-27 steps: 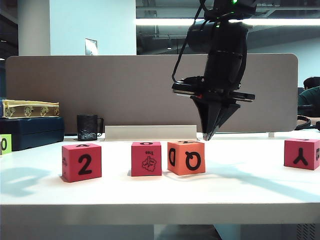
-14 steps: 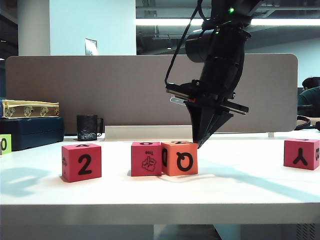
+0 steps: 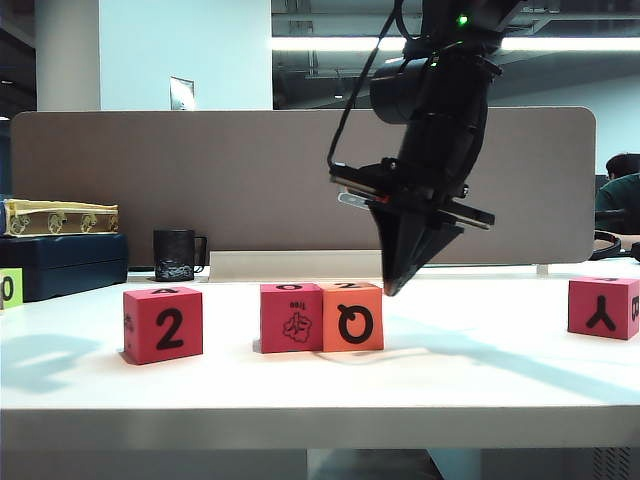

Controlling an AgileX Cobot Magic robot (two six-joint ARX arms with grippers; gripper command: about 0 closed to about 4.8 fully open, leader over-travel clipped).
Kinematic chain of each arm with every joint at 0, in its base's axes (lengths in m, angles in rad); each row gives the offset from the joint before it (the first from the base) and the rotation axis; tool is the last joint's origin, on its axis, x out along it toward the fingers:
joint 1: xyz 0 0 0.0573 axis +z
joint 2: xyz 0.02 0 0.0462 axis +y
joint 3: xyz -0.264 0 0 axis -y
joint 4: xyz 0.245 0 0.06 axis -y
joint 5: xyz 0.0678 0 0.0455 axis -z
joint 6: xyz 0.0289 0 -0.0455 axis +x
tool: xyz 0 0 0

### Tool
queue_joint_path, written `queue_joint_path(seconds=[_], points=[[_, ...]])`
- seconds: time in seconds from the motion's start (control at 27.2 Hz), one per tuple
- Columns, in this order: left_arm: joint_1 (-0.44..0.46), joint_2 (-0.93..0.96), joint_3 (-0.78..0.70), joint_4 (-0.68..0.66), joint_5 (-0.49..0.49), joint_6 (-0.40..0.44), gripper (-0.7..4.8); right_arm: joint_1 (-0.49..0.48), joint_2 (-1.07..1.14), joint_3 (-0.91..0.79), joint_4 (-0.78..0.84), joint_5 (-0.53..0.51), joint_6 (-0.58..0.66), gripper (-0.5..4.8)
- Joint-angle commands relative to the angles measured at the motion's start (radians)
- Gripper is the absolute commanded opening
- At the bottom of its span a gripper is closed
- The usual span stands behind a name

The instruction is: Select the appropriate blocks from the scattered letter blocks on the table and arrange them in a row to spell out "2024".

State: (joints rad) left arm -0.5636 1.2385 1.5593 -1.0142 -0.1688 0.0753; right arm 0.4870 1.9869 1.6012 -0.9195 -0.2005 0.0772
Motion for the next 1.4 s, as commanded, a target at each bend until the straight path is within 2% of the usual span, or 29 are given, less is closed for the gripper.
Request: queue_joint_path(seconds=[0.04, 0.15, 0.37, 0.62, 0.73, 0.92, 0.99, 1.03, 1.07, 1.25, 1.4], points=[[-0.001, -0.003, 0.002, 0.03, -0.003, 0.003, 2.63, -0.015, -0.018, 0.023, 0.014, 0.078, 0.001, -0.05], [-0.001, -0.003, 0.001, 0.065, 0.003, 0.003, 2.64, -0.033, -0.036, 0.055, 0.0, 0.082, 0.001, -0.05], [-0.001, 0.006, 0.0, 0.122, 0.061, 0.003, 2.63, -0.083, -0.119, 0.056, 0.003, 0.182, 0.0, -0.05], [0.003, 0.077, 0.0, 0.143, 0.051, 0.03, 2.63, -0.199, -0.225, 0.056, -0.055, 0.172, 0.001, -0.05], [0.037, 0.154, 0.0, 0.153, 0.061, 0.029, 2.62, -0.224, -0.259, 0.056, -0.077, 0.172, -0.002, -0.05], [0.06, 0.249, -0.013, 0.142, 0.061, 0.048, 1.46, -0.232, -0.276, 0.055, -0.122, 0.159, -0.011, -0.05], [0.075, 0.269, -0.064, 0.163, 0.061, 0.048, 1.07, -0.228, -0.276, 0.055, -0.138, 0.033, -0.026, -0.05], [0.09, 0.269, -0.109, 0.196, 0.066, 0.048, 0.7, -0.219, -0.276, 0.055, -0.134, -0.035, -0.029, -0.05], [0.114, 0.269, -0.135, 0.212, 0.084, 0.048, 0.42, -0.216, -0.277, 0.055, -0.126, -0.066, -0.037, -0.05], [0.2, 0.268, -0.238, 0.243, 0.238, 0.041, 0.0, -0.142, -0.277, 0.055, -0.099, -0.122, -0.053, -0.05], [0.233, 0.268, -0.3, 0.244, 0.251, 0.048, -0.06, -0.047, -0.277, 0.055, -0.096, -0.16, -0.056, -0.05]])
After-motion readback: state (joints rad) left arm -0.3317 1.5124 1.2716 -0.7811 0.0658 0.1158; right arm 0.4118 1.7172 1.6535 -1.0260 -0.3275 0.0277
